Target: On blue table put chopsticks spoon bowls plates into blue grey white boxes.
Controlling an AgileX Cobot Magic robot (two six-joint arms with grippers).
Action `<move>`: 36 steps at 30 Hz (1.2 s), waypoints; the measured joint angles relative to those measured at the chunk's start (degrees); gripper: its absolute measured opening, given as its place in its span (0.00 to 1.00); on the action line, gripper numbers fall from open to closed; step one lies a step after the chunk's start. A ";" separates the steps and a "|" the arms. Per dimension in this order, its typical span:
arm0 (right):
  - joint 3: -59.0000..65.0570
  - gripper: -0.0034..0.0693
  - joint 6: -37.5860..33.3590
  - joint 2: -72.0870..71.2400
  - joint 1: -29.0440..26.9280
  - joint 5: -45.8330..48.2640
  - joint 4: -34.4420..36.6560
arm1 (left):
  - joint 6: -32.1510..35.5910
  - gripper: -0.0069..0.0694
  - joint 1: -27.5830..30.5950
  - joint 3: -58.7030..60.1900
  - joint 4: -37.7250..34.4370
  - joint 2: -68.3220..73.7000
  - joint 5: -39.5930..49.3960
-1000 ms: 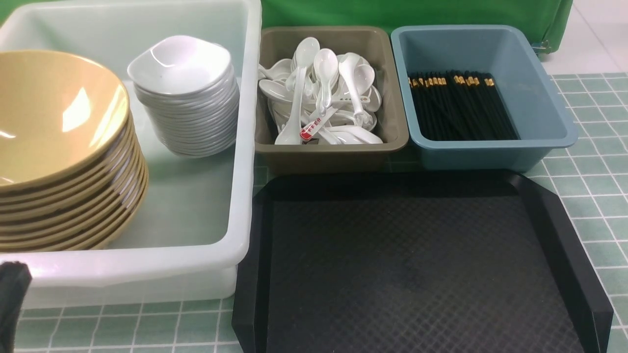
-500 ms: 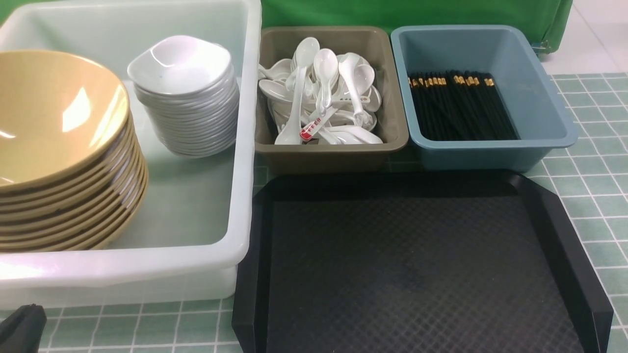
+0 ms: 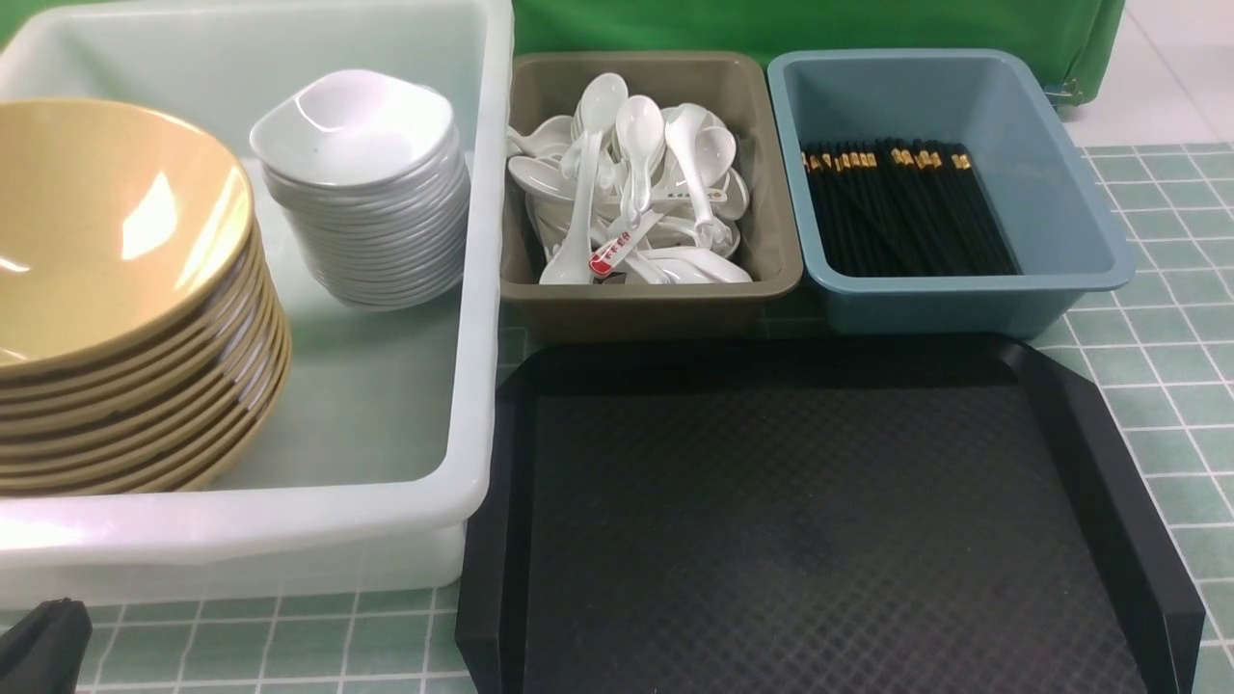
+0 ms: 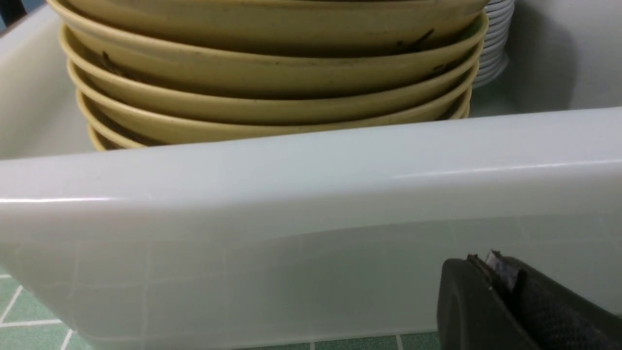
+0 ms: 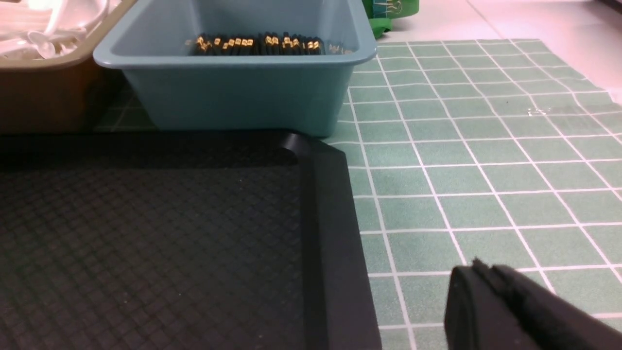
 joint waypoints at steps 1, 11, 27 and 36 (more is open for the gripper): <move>0.00 0.14 0.00 0.00 0.00 0.00 0.00 | 0.00 0.08 0.00 0.00 0.00 0.00 0.00; 0.00 0.15 0.00 0.00 0.00 0.00 0.00 | 0.06 0.08 0.00 0.00 0.00 0.00 0.05; 0.00 0.18 0.00 0.00 0.00 0.00 0.00 | -0.06 0.08 0.00 0.00 0.00 0.00 0.05; 0.00 0.18 0.00 0.00 0.00 0.00 0.00 | -0.06 0.08 0.00 0.00 0.00 0.00 0.05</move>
